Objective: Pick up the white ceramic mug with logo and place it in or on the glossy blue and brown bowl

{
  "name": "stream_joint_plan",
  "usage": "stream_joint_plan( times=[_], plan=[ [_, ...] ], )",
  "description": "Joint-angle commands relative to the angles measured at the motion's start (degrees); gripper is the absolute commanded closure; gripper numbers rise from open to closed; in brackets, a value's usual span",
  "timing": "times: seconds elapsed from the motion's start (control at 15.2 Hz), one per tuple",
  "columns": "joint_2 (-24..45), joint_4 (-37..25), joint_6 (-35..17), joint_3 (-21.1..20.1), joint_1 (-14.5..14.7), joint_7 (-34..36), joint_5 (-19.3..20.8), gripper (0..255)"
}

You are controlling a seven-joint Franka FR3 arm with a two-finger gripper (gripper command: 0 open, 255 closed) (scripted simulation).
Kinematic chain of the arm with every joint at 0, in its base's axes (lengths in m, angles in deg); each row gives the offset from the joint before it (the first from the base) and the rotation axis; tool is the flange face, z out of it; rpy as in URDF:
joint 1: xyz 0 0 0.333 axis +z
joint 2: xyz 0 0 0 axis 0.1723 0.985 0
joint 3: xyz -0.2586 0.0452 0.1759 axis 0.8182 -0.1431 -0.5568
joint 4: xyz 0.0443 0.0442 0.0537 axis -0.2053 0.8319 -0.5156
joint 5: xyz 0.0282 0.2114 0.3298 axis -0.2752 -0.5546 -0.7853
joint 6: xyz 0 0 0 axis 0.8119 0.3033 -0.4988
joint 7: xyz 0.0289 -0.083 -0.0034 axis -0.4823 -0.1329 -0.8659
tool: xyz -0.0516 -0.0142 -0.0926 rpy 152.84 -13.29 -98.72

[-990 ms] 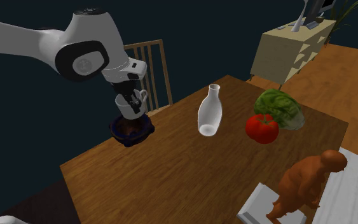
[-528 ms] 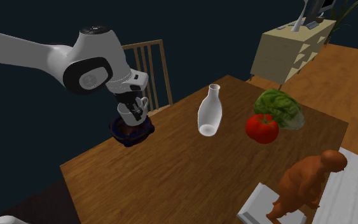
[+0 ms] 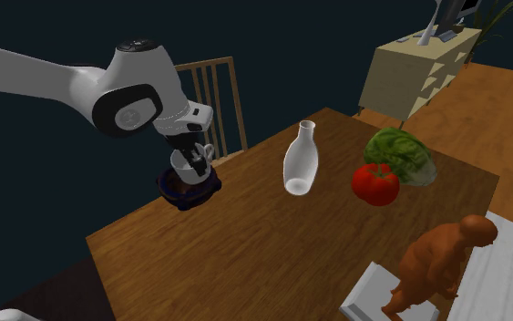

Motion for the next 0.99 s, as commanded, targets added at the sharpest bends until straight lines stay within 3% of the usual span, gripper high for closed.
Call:
stream_joint_plan(
  times=[0.0,0.26,0.53,0.92],
  plan=[
    [0.0,0.0,0.0,0.0,0.0,0.0,0.0,0],
    [0.0,0.0,0.0,0.0,0.0,0.0,0.0,0],
    [-4.6,-3.2,7.9,0.5,-0.1,0.0,0.2,0],
    [-4.6,-3.2,7.9,0.5,-0.1,0.0,0.2,0]
  ],
)
